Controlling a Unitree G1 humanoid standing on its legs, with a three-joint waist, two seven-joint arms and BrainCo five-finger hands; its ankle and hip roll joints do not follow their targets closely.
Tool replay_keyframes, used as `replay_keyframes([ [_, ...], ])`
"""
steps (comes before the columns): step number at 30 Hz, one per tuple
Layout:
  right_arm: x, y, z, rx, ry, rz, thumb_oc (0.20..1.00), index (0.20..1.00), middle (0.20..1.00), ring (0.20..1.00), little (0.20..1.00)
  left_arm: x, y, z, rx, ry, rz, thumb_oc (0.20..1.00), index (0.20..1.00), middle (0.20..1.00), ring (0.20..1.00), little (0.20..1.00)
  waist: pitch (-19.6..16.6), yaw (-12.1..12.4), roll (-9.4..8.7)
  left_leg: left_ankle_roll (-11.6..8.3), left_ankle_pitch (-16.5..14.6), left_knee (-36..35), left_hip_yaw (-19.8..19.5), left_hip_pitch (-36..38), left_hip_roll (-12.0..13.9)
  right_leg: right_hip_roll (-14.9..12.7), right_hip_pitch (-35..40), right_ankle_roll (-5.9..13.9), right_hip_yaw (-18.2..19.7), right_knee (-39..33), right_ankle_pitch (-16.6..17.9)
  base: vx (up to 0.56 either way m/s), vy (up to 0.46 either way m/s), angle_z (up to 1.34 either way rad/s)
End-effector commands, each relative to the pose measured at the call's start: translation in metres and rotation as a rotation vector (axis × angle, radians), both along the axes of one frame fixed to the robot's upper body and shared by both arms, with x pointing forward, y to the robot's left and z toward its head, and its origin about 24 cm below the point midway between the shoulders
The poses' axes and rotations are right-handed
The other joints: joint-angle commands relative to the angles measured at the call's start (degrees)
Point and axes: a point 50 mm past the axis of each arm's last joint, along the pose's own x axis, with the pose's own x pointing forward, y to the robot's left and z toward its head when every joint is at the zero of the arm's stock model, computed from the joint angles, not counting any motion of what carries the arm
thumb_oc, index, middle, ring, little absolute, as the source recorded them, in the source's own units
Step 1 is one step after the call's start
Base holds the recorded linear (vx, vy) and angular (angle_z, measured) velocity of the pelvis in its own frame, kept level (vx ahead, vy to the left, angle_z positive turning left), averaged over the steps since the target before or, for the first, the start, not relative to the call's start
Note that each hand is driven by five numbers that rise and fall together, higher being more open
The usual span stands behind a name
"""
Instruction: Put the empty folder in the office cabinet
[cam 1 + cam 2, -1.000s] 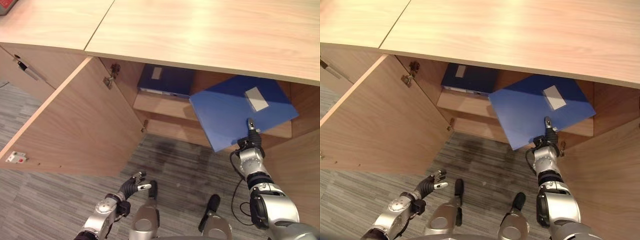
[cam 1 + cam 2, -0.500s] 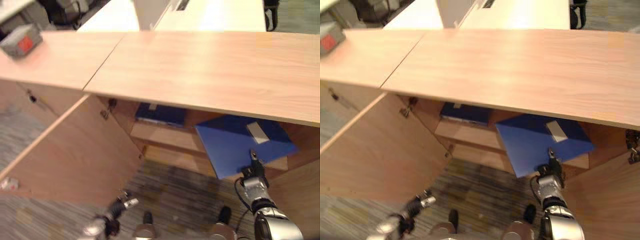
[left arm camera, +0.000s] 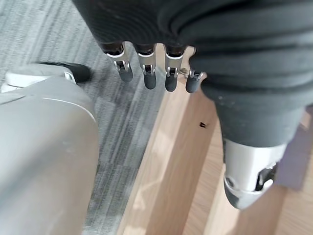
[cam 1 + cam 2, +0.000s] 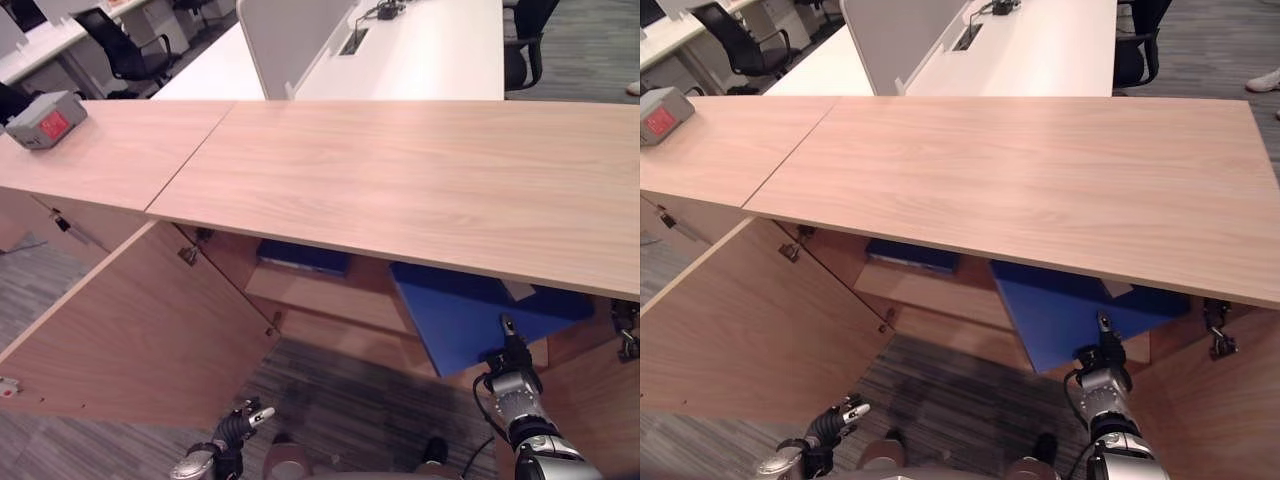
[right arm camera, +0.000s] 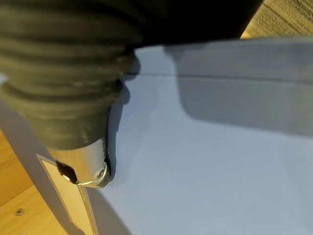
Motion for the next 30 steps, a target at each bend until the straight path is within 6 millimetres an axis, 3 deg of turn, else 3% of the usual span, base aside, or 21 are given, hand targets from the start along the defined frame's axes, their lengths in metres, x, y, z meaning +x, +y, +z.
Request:
replay_keyframes([
  [1,0.036,0.008,0.032,-0.002,-0.184,0.023,0.200,0.200,0.200,0.200,0.200,0.003,0.020,0.009,0.091,-0.044,-0.033,1.000,1.000,1.000,1.000,1.000,0.0,1.7,-0.07,2.14,-3.5,4.1,-0.5,-0.6,-0.3,-0.5,5.0,4.86,2.5,0.4,-9.2,0.18,0.036,-0.60],
  [11,0.050,0.034,0.030,0.061,-0.200,0.074,0.200,0.200,0.200,0.200,0.200,-0.019,0.029,0.002,0.134,0.026,-0.062,1.000,1.000,1.000,1.000,1.000,-1.8,2.4,-1.75,3.81,-5.3,1.3,2.9,5.2,-1.8,-1.9,5.5,6.05,5.6,0.9,-7.5,0.11,0.058,-0.25],
  [19,0.076,0.032,0.059,0.079,-0.299,0.033,0.200,0.200,0.200,0.200,0.200,-0.020,0.032,0.004,0.140,0.026,-0.061,1.000,1.000,1.000,1.000,1.000,-2.3,2.9,-1.96,4.76,-6.6,1.0,3.9,6.6,-2.8,-3.2,4.7,7.06,5.7,1.8,-6.8,0.02,0.023,-0.08],
  [22,0.097,0.016,0.094,0.064,-0.397,-0.020,0.200,0.200,0.200,0.200,0.200,-0.020,0.033,0.005,0.139,0.019,-0.082,1.000,1.000,1.000,1.000,1.000,-2.3,3.4,-1.60,4.84,-6.8,0.9,3.9,6.4,-3.1,-3.7,4.0,7.58,5.7,2.2,-6.5,0.02,0.004,-0.05],
  [23,0.097,0.015,0.095,0.063,-0.399,-0.021,0.200,0.200,0.200,0.200,0.200,-0.019,0.032,0.006,0.138,0.016,-0.082,1.000,1.000,1.000,1.000,1.000,-2.2,3.4,-1.57,4.85,-6.8,1.0,3.9,6.4,-3.1,-3.7,3.9,7.60,5.7,2.3,-6.5,-0.01,0.004,-0.05],
  [28,0.130,-0.019,0.193,0.016,-0.645,-0.132,0.200,0.200,0.200,0.200,0.200,-0.011,0.028,0.008,0.127,0.004,-0.133,1.000,1.000,1.000,1.000,1.000,-0.5,4.3,-0.13,4.62,-6.1,1.3,3.2,3.3,-3.5,-4.7,0.3,8.19,5.3,4.2,-6.4,-0.05,0.005,0.02],
  [29,0.132,-0.025,0.207,0.007,-0.675,-0.147,0.200,0.200,0.200,0.200,0.200,-0.008,0.027,0.009,0.124,-0.003,-0.144,1.000,1.000,1.000,1.000,1.000,0.0,4.5,0.21,4.54,-5.8,1.4,3.1,2.4,-3.5,-5.0,-0.8,8.25,5.3,4.9,-6.4,-0.08,0.001,0.06],
  [30,0.132,-0.026,0.208,0.007,-0.676,-0.147,0.200,0.200,0.200,0.200,0.200,-0.008,0.026,0.009,0.123,-0.004,-0.144,1.000,1.000,1.000,1.000,1.000,0.0,4.5,0.25,4.55,-5.8,1.4,3.1,2.3,-3.6,-5.0,-0.9,8.25,5.4,5.0,-6.5,-0.10,0.014,0.09],
])
